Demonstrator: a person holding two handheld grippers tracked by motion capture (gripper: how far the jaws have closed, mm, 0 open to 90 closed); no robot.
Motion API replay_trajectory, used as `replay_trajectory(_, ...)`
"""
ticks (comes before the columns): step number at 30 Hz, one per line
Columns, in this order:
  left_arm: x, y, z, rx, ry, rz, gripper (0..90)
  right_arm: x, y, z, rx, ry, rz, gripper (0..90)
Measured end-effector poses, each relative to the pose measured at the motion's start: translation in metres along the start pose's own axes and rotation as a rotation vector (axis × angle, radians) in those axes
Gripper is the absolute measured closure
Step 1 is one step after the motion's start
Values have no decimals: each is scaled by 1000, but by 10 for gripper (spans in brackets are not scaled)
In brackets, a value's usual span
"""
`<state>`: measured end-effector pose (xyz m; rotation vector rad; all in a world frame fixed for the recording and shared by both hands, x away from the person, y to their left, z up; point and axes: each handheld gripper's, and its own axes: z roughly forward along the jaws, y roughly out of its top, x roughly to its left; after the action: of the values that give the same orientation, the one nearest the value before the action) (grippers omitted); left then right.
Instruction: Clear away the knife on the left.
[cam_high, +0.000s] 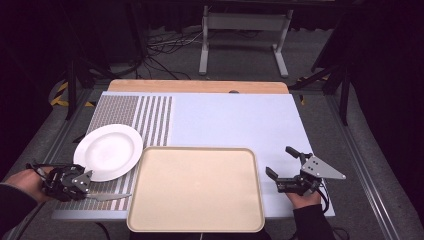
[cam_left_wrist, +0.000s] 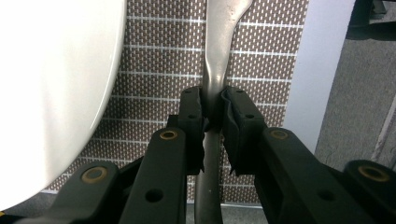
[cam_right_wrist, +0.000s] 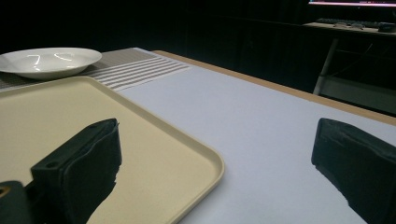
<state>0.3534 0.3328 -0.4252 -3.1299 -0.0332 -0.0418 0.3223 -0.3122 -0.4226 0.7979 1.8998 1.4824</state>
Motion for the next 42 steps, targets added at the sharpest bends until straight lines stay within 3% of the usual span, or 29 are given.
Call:
replay_trajectory(3,-3,4,0,35,19,8,789,0,0,0,0,2,0,24)
replay_trajectory(8,-1,10,0,73,-4,7,792,0,0,0,-1,2,3,24)
replay_trajectory(13,2,11,0,82,-20,22,793,-1,0,-2,-5,3,6,24)
replay_trajectory(17,3,11,1,72,-25,-9,792,-1,0,-2,-7,4,6,24)
replay_trajectory(23,1,12,-1,89,-9,-3,802,-1,0,-1,-10,3,6,24)
replay_trajectory(30,1,12,-2,120,-35,-26,803,-1,0,0,-6,4,8,24)
replay_trajectory(31,3,11,-2,111,-62,-16,803,-1,0,0,-7,4,9,24)
replay_trajectory(32,1,10,-4,109,-39,-29,803,-1,0,-1,-7,2,10,24)
replay_trajectory(36,0,8,-13,90,-38,-30,803,-1,0,0,-10,4,12,24)
replay_trajectory(42,3,0,-27,20,-20,-92,804,-1,0,0,-12,3,9,24)
